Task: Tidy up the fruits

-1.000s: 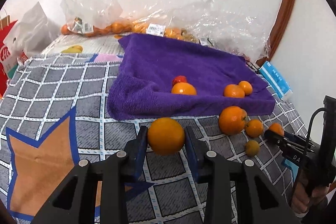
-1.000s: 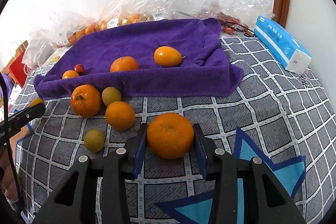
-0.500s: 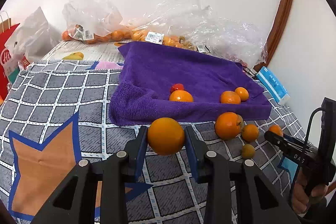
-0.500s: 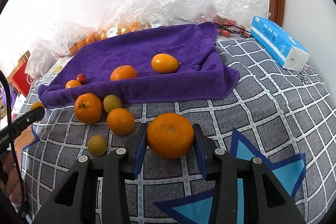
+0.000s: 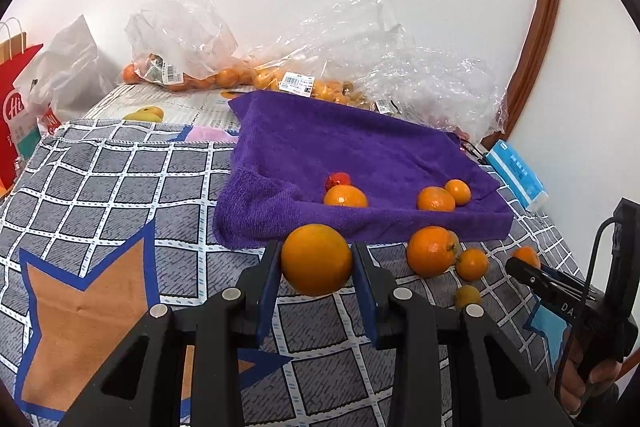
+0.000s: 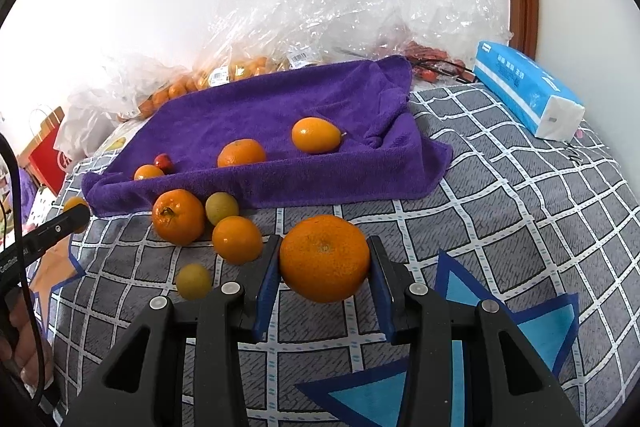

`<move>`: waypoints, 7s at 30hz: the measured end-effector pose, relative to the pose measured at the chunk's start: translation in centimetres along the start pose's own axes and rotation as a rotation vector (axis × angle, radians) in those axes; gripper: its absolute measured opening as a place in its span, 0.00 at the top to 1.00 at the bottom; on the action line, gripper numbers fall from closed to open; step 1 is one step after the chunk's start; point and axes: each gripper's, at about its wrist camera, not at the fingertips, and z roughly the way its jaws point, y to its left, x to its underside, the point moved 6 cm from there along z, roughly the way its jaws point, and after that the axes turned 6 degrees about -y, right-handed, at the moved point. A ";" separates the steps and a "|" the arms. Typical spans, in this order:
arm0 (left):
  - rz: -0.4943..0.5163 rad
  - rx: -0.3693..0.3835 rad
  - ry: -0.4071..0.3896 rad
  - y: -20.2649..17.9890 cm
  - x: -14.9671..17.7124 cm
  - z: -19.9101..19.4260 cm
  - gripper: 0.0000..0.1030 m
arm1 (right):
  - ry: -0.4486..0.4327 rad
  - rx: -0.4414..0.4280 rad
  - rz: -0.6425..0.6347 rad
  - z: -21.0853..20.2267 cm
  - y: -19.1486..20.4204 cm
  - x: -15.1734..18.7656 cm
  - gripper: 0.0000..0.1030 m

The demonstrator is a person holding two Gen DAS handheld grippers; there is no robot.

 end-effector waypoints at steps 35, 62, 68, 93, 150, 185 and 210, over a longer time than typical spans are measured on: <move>-0.045 -0.018 0.022 -1.9 -0.8 -4.7 0.68 | -0.023 -0.035 -0.023 -4.7 3.1 -0.5 0.60; -0.067 -0.033 0.013 -2.5 -2.2 -8.1 0.68 | -0.064 -0.023 -0.005 -7.9 3.2 -1.7 0.60; -0.068 -0.036 0.008 -2.5 -2.8 -8.4 0.68 | -0.078 -0.019 -0.017 -8.2 3.2 -2.6 0.60; -0.048 -0.039 -0.007 -3.9 -6.8 -7.6 0.68 | -0.096 -0.025 -0.017 -7.5 3.3 -6.6 0.60; -0.089 -0.088 0.181 -0.4 -8.8 9.4 0.68 | 0.028 -0.012 -0.035 8.0 0.6 -11.4 0.60; -0.035 -0.114 0.286 -0.3 -6.4 14.4 0.68 | 0.116 0.018 -0.044 13.4 0.0 -9.3 0.60; -0.019 -0.116 0.221 -0.7 -8.0 9.1 0.58 | 0.001 0.059 -0.058 6.7 0.2 -11.4 0.35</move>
